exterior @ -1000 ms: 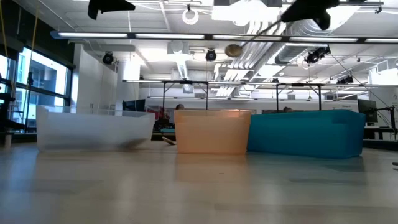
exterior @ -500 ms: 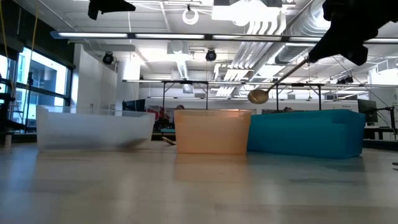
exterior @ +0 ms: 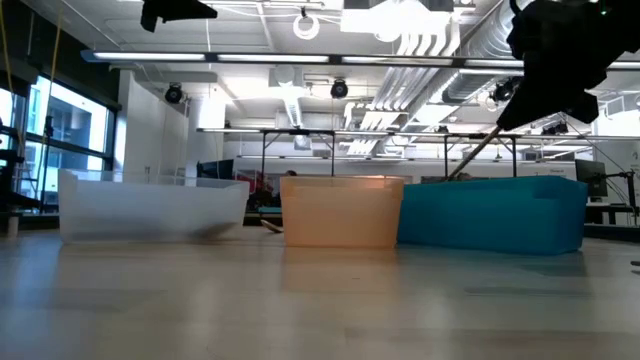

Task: Sort silverware by color (type)
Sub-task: Put the gold spoon into the blue bin

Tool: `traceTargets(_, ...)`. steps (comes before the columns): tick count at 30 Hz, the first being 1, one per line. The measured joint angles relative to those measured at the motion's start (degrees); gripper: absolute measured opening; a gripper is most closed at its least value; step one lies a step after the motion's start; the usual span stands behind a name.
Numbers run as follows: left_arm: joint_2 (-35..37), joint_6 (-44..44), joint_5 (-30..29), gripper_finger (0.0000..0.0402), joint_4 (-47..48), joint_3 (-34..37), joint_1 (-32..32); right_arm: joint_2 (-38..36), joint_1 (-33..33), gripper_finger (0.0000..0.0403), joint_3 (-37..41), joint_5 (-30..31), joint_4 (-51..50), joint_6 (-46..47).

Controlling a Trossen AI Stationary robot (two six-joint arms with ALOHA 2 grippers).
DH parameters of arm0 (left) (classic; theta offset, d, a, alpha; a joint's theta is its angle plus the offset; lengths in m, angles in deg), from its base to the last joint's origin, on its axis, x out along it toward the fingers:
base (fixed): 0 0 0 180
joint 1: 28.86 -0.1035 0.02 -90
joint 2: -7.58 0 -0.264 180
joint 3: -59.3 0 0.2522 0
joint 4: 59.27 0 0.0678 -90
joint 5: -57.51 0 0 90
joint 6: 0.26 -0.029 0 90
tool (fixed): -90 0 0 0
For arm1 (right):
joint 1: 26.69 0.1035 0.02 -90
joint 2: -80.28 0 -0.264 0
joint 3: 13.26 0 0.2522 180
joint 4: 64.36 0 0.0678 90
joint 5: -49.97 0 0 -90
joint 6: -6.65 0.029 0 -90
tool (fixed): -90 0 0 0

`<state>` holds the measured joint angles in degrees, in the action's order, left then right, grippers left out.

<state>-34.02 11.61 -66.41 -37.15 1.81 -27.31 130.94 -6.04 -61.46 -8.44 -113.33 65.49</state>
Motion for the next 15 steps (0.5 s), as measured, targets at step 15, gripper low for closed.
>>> traceTargets(15, 0.0, 0.0, 0.0, 0.0193, 0.0, 0.0, 0.0, 10.9, 0.0, 0.0006, 0.0, -0.5, 6.3, 0.3)
